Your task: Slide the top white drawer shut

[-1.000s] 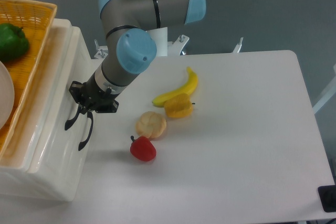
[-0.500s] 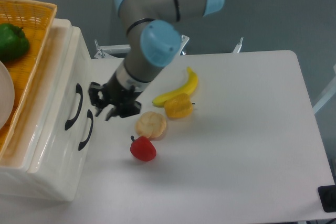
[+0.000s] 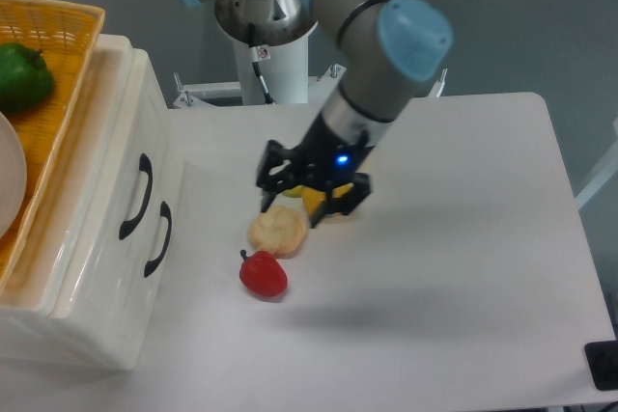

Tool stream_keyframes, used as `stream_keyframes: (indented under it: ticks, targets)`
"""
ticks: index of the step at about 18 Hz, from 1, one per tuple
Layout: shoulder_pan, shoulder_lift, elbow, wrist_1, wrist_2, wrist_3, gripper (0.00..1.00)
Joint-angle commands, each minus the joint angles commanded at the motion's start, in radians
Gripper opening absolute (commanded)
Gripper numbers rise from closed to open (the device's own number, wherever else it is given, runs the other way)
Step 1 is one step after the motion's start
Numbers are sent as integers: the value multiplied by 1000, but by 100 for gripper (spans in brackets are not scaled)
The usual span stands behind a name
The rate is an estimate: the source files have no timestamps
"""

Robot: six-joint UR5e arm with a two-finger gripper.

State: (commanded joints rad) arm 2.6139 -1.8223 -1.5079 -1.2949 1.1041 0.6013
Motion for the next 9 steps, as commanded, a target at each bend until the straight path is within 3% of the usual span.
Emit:
stream_keyframes:
  ticks: [4, 9]
  targets:
    - [54, -35, -3, 83, 126, 20, 100]
    - [156, -84, 0, 121, 168, 271, 100]
